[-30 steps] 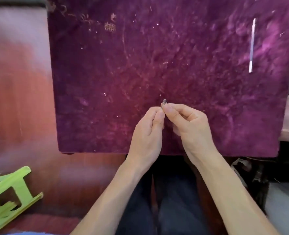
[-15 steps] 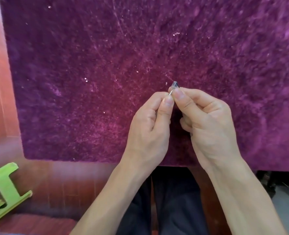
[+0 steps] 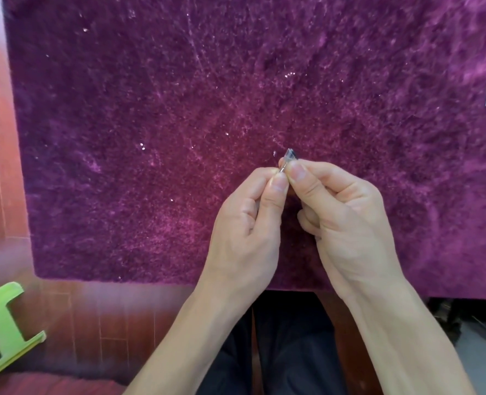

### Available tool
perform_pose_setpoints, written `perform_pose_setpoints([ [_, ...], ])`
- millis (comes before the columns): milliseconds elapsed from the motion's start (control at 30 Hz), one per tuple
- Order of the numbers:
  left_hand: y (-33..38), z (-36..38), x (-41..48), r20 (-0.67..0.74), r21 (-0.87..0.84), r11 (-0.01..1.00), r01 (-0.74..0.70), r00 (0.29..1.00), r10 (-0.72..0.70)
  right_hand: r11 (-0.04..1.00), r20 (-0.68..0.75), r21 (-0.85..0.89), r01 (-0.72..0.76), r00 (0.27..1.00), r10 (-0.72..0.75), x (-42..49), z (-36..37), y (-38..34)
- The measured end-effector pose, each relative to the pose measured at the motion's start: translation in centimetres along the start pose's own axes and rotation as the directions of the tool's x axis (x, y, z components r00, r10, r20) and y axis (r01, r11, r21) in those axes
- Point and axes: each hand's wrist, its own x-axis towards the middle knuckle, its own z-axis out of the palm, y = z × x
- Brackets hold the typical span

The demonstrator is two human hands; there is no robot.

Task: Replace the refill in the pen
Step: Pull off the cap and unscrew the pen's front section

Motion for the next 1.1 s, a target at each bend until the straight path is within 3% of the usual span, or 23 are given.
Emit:
perform_pose_setpoints([
  [333, 0.7, -0.8, 2.3, 0.047, -0.145, 0.985, 0.089, 0.995, -0.083, 0.997, -0.035, -0.034, 0.074, 0.997, -0.075, 2.3, 1.0, -1.3],
  [567, 0.6, -1.6, 4.3, 0.072, -0.158, 0.980, 0.122, 0.991, -0.112, 0.992, -0.053, -0.030, 0.126, 0.990, -0.127, 6.2, 2.4, -4.2],
  [700, 0.7, -1.9, 5.3, 0.078, -0.246, 0.953, 0.178, 0.983, -0.164, 0.956, -0.121, -0.227, 0.187, 0.968, -0.218, 9.1, 2.3, -5.4],
  [833, 0.6, -2.0, 6.0, 0.070, -0.296, 0.940, 0.169, 0.985, -0.155, 0.843, -0.138, -0.487, 0.227, 0.933, -0.331, 11.0, 2.4, -6.2],
  [967, 0.1, -2.1, 6.3, 0.066, -0.281, 0.950, 0.133, 0.991, -0.120, 0.761, -0.105, -0.593, 0.264, 0.912, -0.398, 11.1, 2.7, -5.9],
  [1100, -0.2, -2.0, 6.2, 0.033, -0.303, 0.947, 0.107, 0.994, -0.102, 0.749, -0.157, -0.613, 0.254, 0.889, -0.430, 10.8, 3.0, -5.4],
])
